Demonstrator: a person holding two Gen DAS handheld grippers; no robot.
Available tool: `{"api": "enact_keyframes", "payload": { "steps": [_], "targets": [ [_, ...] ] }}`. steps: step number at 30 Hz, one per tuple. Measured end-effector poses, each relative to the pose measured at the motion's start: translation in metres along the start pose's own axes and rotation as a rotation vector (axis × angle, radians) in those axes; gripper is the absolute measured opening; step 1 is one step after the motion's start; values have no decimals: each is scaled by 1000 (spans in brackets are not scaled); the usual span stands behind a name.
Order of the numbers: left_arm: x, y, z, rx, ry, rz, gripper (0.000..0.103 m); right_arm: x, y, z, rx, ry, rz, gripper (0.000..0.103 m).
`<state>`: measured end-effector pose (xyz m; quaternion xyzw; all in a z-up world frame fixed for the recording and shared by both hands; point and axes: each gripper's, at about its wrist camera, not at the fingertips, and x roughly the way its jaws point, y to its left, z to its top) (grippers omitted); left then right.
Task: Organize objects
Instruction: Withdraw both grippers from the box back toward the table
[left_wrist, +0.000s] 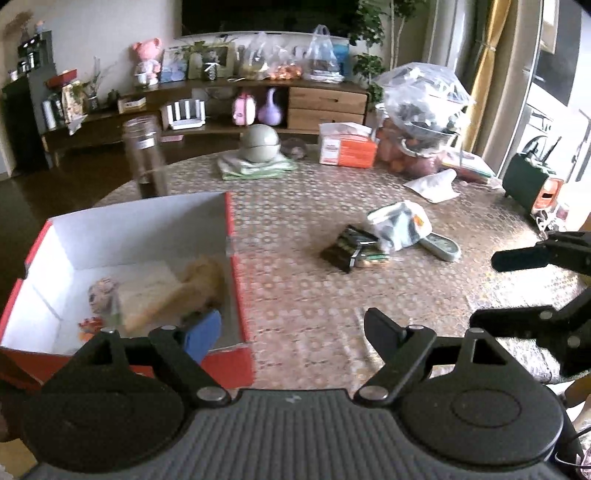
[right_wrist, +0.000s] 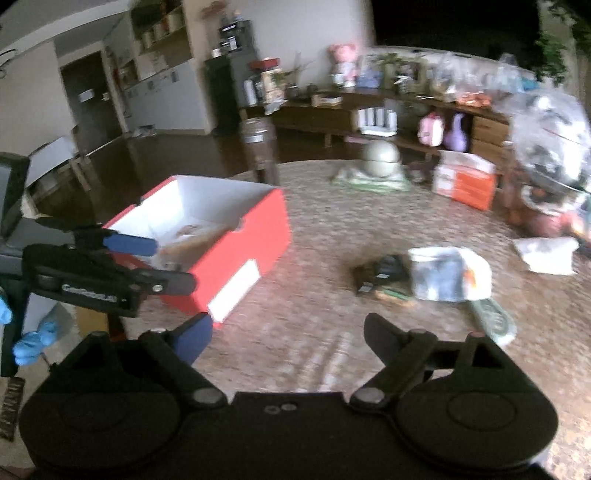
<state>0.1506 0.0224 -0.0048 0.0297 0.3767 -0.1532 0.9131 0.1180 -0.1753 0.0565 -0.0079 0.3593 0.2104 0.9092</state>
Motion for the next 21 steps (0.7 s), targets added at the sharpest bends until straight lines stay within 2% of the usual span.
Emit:
{"api": "enact_keyframes", "payload": {
  "steps": [2,5,11,14,17,21],
  "targets": [
    [7,-10,1,11,4,-9,86,-5,-14,-6,18,-13,-45,90],
    [16,-24,1,15,-8,-15,103,-11,-34,-14,37,-32,-117,90],
    [38,-46,5,25,-5,-26,103,-18,-71,-32,50,-18,-164,90],
    [51,-53,12,12,13,-50,103,-16,-81,-41,-24,0,-172,90],
    [64,-62,17,42,13,-42,103,-10,-85,-48,-106,20,-238,90],
    [82,-74,24,79,11,-25,103,0,-105,-49,-93,55,-308,90]
  ]
}}
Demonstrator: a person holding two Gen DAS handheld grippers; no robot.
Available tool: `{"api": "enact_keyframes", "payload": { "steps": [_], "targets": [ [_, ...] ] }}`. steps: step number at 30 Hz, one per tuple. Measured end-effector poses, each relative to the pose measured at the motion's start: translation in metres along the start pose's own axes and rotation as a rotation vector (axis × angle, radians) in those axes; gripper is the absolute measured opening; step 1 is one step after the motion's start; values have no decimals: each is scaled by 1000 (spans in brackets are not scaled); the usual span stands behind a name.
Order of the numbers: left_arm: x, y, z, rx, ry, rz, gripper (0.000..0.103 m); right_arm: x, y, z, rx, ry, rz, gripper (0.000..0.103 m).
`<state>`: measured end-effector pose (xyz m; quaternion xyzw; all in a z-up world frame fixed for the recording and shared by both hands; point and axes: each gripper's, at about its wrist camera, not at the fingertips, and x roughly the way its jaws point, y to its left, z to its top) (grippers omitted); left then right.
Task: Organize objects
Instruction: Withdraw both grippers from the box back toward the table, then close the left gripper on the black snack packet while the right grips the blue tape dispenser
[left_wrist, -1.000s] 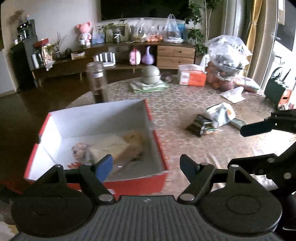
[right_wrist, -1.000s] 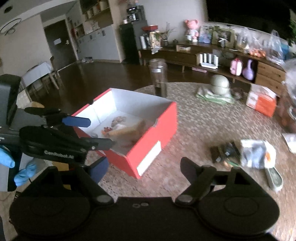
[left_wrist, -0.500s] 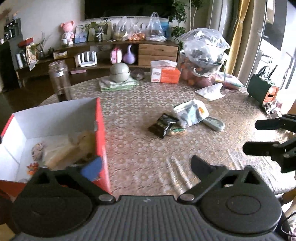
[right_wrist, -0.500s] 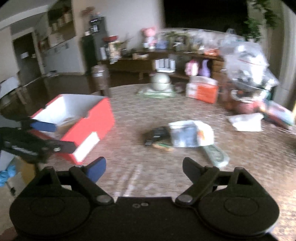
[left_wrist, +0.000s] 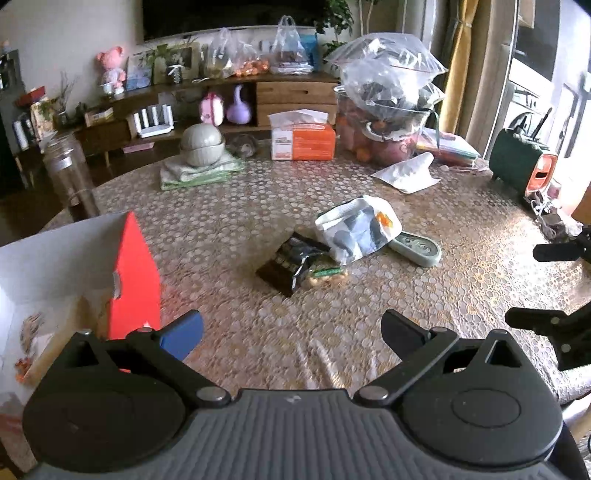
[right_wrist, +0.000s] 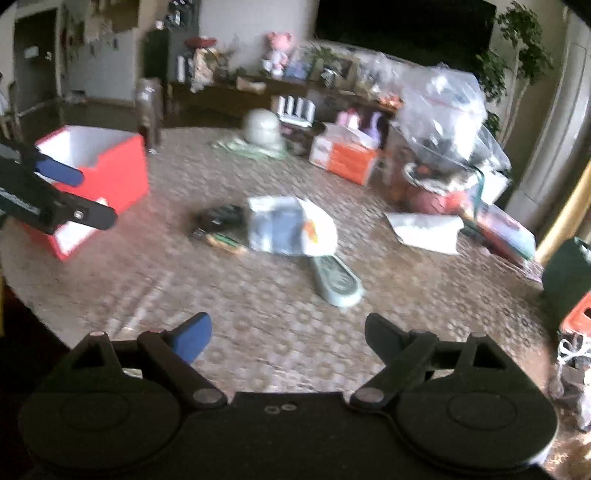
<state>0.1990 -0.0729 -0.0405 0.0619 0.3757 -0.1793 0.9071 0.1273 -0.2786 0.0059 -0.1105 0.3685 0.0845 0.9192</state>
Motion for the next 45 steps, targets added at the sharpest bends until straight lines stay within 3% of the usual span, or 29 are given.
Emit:
{"api": "enact_keyframes", "payload": {
  "steps": [9,14,18,26,39,45],
  "targets": [
    [53,-8,21,33,26,32,103,51,-39,9,34,43,12,90],
    [89,3,35,-4,56,49,103,79,-50,15,34,52,90,90],
    [116,13,43,-29,85,49,103,98,-52,20,18,74,102,89],
    [157,13,51,18,131,7,103,130,-62,27,40,94,105,89],
    [182,16,49,49,150,-3,103,164,-67,30,47,127,116,88],
    [194,24,49,18,175,8,102,171,-65,29,47,137,117,87]
  ]
}}
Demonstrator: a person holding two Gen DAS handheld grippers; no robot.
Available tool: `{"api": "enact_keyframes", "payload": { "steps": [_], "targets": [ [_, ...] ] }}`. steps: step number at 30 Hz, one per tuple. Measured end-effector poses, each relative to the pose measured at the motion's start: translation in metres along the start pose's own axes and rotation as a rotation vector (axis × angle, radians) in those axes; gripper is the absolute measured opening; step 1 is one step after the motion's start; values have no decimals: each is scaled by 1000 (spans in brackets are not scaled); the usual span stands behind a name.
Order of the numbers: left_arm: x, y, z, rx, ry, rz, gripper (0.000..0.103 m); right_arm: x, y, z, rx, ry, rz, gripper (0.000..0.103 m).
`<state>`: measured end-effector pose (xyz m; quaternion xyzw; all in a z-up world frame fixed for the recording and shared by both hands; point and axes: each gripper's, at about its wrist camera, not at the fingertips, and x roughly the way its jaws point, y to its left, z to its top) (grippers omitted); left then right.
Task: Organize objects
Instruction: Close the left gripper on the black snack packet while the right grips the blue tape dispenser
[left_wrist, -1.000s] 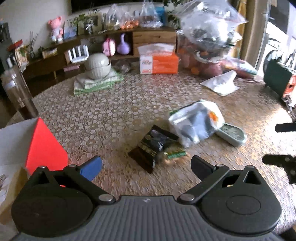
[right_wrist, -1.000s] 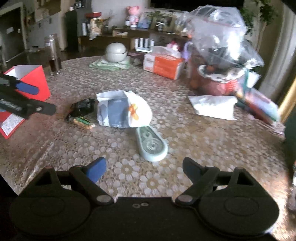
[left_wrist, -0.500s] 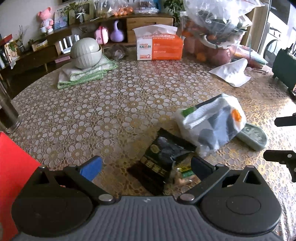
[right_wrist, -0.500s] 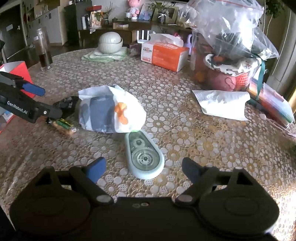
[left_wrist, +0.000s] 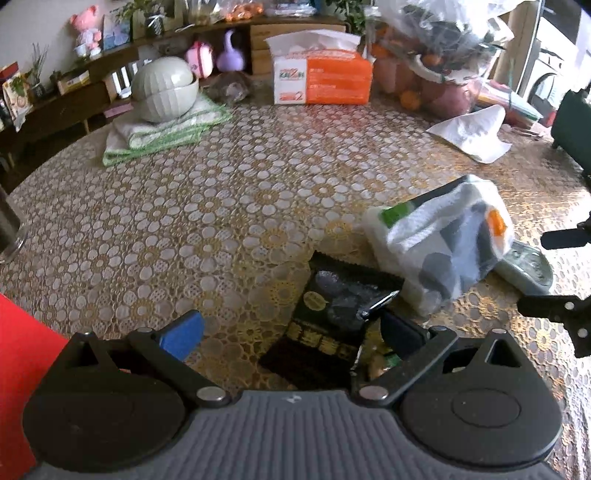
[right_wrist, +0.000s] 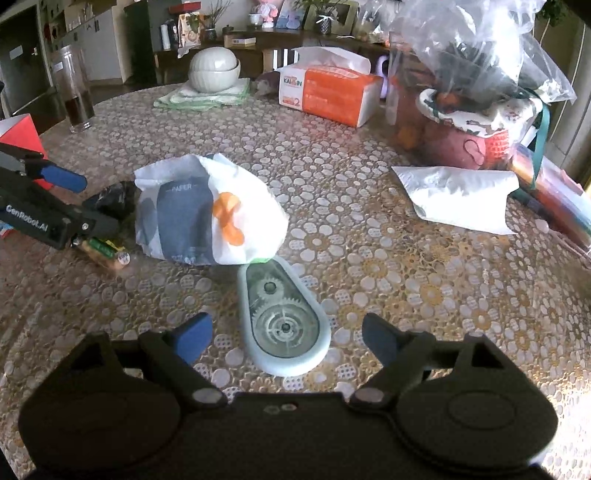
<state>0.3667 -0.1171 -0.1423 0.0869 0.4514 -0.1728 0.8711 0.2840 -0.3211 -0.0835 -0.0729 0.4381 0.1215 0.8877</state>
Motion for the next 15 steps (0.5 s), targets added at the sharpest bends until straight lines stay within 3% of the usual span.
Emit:
{"api": "enact_keyframes", "payload": {
  "steps": [7,13,15],
  "targets": [
    [4,-1,-3,3,-2,3,93,2,1,-1,15,-2,10,78],
    [-4,-9,-6,31,-29,-10,67,-2,3,-2,28,-9,16,59],
    [-6,-11,-5,34,-30,-14,50,-3,4,-1,33,-5,12,53]
  ]
}}
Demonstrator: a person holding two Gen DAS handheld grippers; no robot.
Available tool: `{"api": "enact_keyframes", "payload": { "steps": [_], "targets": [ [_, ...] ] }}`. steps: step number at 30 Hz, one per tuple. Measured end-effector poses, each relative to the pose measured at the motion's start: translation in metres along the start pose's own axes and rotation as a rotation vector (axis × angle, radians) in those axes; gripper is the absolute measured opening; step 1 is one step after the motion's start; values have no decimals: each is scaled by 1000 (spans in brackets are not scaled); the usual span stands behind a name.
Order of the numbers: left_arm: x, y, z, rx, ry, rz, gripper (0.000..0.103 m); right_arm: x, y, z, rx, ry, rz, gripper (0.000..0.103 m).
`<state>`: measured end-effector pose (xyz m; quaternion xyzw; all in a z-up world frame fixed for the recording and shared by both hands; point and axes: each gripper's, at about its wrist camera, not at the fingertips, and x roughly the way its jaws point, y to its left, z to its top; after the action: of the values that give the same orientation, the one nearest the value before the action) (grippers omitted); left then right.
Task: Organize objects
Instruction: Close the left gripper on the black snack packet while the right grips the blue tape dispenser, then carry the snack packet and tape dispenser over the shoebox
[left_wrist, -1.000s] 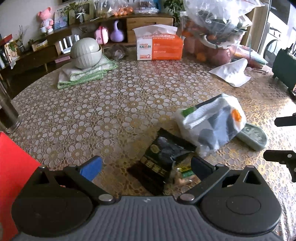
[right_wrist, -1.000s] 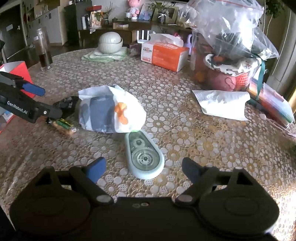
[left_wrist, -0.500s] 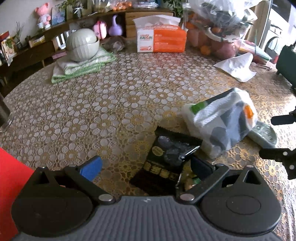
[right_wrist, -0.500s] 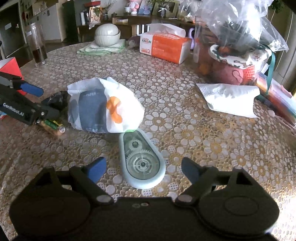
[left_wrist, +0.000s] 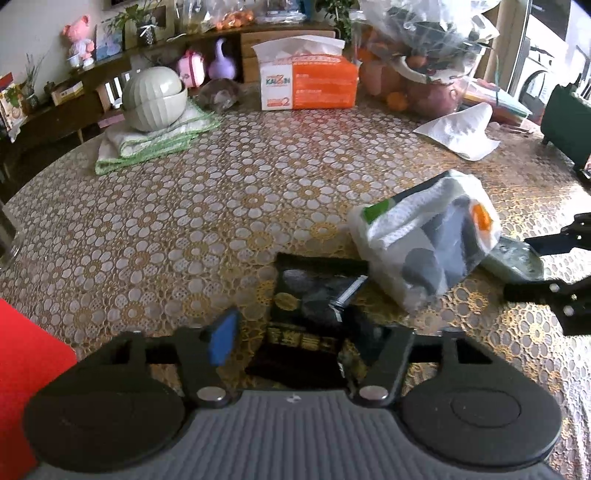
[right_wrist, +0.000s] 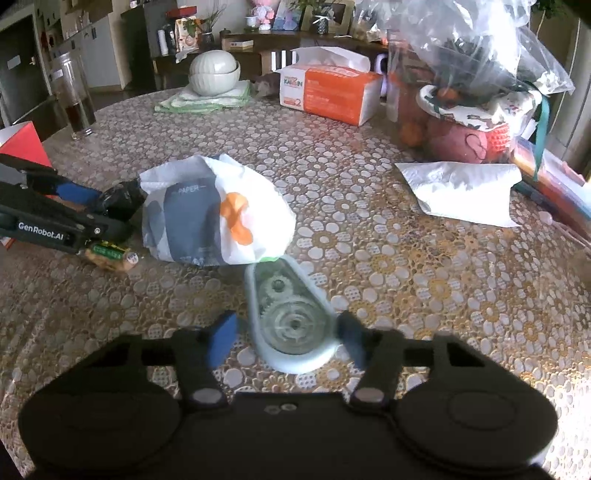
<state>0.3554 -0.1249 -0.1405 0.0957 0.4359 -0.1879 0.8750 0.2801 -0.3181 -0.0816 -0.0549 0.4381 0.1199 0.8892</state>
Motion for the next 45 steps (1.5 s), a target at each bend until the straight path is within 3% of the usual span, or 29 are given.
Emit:
{"api": "enact_keyframes", "payload": {
  "steps": [2,6,24,32,45],
  "targets": [
    [-3,-4,1,6,4,7,42,-2,1,-1,12,6,-3,53],
    [-11,-4,1,-13,7,3,39,-11,3,-6,54,4,-20,52],
    [-97,-10,-47,-183,8,-15,38,-91,46,-50,181,-20,-19,52],
    [-140,-18,-70,-208,-32,-14,38,-133,85,-53,179,-80,1,52],
    [-207,3,-105,-262,-105,-8,38,-172,160,-34,118,-166,23,52]
  ]
}}
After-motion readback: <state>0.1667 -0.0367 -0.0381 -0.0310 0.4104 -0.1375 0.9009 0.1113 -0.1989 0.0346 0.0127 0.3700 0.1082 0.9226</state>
